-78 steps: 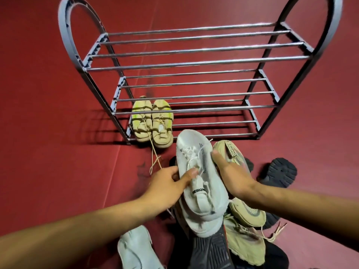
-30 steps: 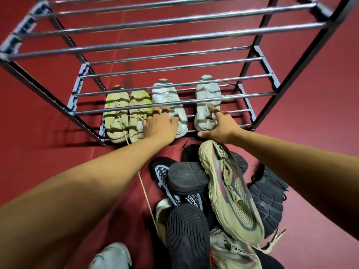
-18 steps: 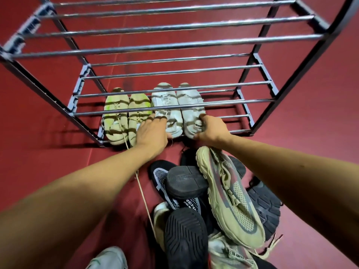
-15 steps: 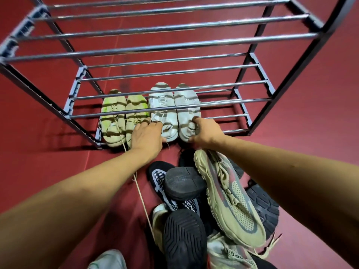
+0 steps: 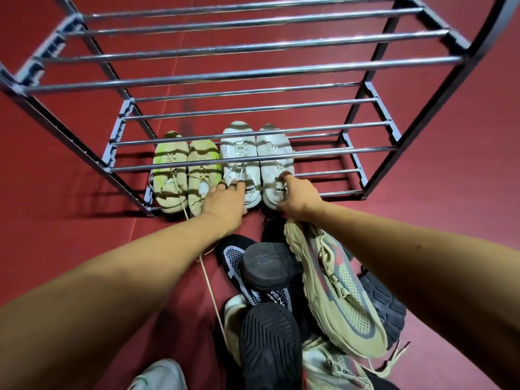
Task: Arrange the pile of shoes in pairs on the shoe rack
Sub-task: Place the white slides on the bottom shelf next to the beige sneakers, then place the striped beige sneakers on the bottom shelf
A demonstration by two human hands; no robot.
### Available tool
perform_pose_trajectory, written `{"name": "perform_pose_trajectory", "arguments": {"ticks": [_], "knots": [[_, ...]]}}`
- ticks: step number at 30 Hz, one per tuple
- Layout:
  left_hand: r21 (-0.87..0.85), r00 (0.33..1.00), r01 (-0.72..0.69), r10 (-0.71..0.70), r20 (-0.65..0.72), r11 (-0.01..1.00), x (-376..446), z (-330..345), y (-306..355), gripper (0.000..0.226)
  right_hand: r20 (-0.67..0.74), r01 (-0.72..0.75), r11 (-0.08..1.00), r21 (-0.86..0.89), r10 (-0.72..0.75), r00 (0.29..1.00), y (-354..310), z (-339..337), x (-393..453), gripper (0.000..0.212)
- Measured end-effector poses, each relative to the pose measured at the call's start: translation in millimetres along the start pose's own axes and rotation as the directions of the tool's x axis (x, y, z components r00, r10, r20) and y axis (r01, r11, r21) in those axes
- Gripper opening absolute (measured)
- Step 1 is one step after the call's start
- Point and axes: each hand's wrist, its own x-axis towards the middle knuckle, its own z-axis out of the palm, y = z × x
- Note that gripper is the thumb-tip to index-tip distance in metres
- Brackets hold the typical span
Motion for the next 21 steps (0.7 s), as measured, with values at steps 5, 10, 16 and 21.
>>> {"name": "perform_pose_trajectory", "arguments": {"ticks": [5,10,16,21], "knots": [[-0.155,0.995,0.055,-0.042,0.087,0.986,-1.3,-20.9,-3.1,0.046,0.049,-0.009,0.998,-0.062,0.012,0.999,-3.5,-11.6,-12.5,0.061],[-0.57,0.965,-0.027,-0.126,-0.228,0.821,-80.0,-7.8,-2.2,0.039,0.004,0.161,0.866,-0.474,-0.181,0.984,-22.1,-32.7,-62.7,0.048],[-0.729,0.951,0.223,-0.31,0.017,0.647,-212.1,36.8,-7.3,0.025,0.373,0.721,0.681,-0.125,-0.641,0.67,-60.2,-28.6,-153.9,0.017],[-0.719,0.77,0.626,-0.088,0.632,0.302,-251.3,53.9,34.6,0.043,0.688,0.752,0.649,-0.112,-0.496,0.53,-63.6,-2.9,-181.5,0.031]]}}
